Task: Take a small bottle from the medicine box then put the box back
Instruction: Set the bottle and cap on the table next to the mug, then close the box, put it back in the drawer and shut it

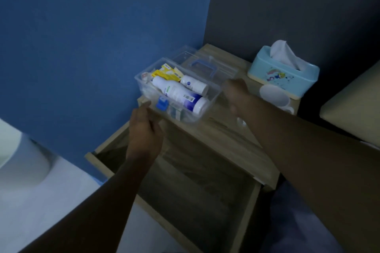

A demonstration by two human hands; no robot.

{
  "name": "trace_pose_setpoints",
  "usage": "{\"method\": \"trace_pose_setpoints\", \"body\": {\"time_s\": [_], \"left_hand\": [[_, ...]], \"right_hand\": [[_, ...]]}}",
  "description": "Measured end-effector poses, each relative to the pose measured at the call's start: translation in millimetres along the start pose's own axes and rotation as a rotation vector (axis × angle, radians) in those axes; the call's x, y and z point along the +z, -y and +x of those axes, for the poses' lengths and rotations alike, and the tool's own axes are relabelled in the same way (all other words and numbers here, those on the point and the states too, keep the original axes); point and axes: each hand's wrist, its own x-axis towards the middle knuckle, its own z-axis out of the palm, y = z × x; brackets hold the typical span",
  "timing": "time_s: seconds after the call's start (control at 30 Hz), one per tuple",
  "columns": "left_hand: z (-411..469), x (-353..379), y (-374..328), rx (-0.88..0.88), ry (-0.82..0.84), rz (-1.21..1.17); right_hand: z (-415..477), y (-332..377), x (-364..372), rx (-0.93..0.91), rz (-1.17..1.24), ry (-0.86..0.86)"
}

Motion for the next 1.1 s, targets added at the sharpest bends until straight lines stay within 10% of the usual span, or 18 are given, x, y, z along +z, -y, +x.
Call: {"method": "trace_pose_setpoints", "body": {"time_s": [0.1, 0.37, 0.6, 1.1], "left_hand": [[19, 1, -1, 0.024, 0.068, -0.004], [26, 9, 6, 0.094, 0.276, 0.11], [27, 10, -2, 0.009, 0.341, 0.041], [26, 16, -9, -0.042, 0.315, -0.01]], "right_hand": [[9, 5, 5, 0.191, 0.494, 0.104], [20, 10, -9, 0.01, 0.633, 0.088], [-15, 27, -7, -0.317, 0.33, -0.099], [-72, -48, 0, -1.039, -0.586, 0.086]]}}
